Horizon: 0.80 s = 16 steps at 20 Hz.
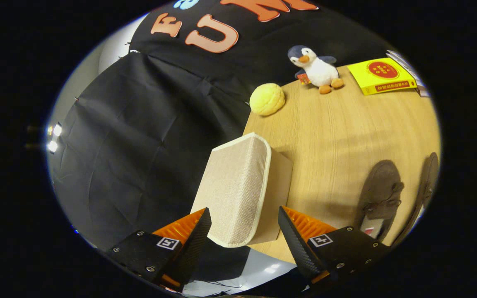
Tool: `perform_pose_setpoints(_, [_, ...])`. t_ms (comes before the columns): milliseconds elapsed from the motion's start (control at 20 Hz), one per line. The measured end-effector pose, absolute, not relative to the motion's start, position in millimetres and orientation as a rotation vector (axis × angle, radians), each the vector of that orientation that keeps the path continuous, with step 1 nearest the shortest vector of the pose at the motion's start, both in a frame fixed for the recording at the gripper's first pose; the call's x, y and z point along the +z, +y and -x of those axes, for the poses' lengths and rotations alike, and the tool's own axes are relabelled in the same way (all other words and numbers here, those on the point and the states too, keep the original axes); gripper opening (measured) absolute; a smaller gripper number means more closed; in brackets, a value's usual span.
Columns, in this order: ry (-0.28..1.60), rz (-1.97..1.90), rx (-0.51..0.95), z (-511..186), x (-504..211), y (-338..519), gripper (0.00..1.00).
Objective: Open the storage box then place both shoes into the box .Put the left shoe in first, then the right shoe, with the right side of both shoes facing outward in a uniform manner.
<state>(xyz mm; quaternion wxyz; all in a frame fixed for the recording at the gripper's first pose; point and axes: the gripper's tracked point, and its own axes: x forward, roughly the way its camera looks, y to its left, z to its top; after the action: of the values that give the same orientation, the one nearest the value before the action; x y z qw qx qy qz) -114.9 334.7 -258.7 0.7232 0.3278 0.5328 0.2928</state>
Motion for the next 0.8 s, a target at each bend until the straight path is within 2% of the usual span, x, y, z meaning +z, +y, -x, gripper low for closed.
perform_pose_setpoints(400, [1.316,-0.815,0.657,130.7,-305.9,380.6,0.98])
perform_pose_setpoints(800, [1.373,-0.97,0.695,151.8,-291.6,398.1,0.95])
